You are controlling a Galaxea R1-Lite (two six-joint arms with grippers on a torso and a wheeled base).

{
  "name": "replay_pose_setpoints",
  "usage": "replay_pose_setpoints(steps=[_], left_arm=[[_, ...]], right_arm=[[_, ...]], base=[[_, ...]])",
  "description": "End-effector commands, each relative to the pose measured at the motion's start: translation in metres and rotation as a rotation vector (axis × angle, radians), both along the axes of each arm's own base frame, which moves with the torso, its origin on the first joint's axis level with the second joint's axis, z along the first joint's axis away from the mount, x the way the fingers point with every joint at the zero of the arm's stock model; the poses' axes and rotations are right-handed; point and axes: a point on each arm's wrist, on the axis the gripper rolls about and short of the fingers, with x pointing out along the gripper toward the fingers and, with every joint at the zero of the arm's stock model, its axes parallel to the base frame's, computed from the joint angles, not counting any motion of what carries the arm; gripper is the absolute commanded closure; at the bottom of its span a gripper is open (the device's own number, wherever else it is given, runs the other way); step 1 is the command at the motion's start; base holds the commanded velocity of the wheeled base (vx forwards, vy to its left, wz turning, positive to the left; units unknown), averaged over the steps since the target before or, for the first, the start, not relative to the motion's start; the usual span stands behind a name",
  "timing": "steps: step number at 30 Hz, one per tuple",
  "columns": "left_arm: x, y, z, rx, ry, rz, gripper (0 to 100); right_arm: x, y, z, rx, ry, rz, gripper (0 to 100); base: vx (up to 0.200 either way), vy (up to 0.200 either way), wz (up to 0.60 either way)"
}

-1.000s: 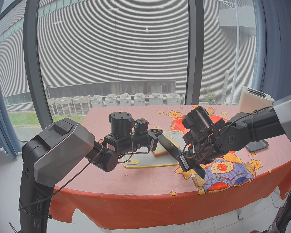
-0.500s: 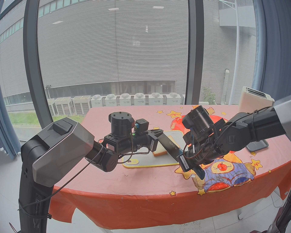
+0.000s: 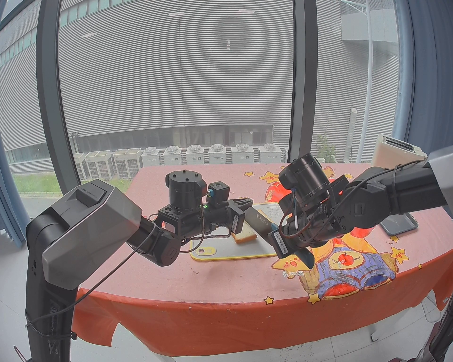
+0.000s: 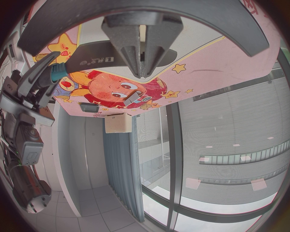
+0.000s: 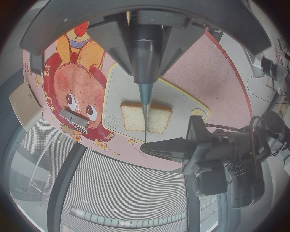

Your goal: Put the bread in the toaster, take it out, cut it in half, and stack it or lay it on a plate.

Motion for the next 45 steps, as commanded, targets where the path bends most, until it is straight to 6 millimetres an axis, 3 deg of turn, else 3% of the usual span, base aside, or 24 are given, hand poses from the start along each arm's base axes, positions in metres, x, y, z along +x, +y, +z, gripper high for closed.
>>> replay_pose_setpoints(steps=[1,4,10,22,26,30,35,45], left_arm=[[-0.002,0.0,0.005,-0.004,-0.007,-0.001,100],[-0.002,0.0,0.007,-0.006,-0.011,-0.001,100],[-0.006,0.002,0.019,-0.026,-0.046,-0.001,100],[-0.01,0.001,0.017,-0.019,-0.037,-0.007,100],[-0.009,-0.003,0.013,-0.016,-0.031,-0.016,100],[-0.005,-0.012,-0.007,-0.002,-0.006,-0.027,100],[0.001,-0.015,-0.011,0.001,0.001,-0.024,100],[0.011,-0.016,-0.031,0.019,0.036,-0.016,100]], right_arm=[[-0.001,-0.001,0.0,0.0,0.004,-0.006,100],[-0.003,-0.001,-0.007,-0.013,0.021,-0.003,100],[0.0,0.0,-0.001,0.006,-0.002,-0.006,100],[-0.001,-0.001,-0.019,-0.039,0.049,-0.005,100],[-0.005,0.002,-0.025,-0.054,0.068,0.009,100],[-0.007,0.005,-0.024,-0.049,0.063,0.017,100],[-0.007,0.005,-0.023,-0.047,0.061,0.015,100],[0.001,0.004,-0.004,-0.004,0.002,0.005,100]], base=[[0.0,0.0,0.0],[0.0,0.0,0.0],[0.0,0.0,0.0],[0.0,0.0,0.0],[0.0,0.0,0.0],[0.0,0.0,0.0],[0.0,0.0,0.0],[0.0,0.0,0.0]])
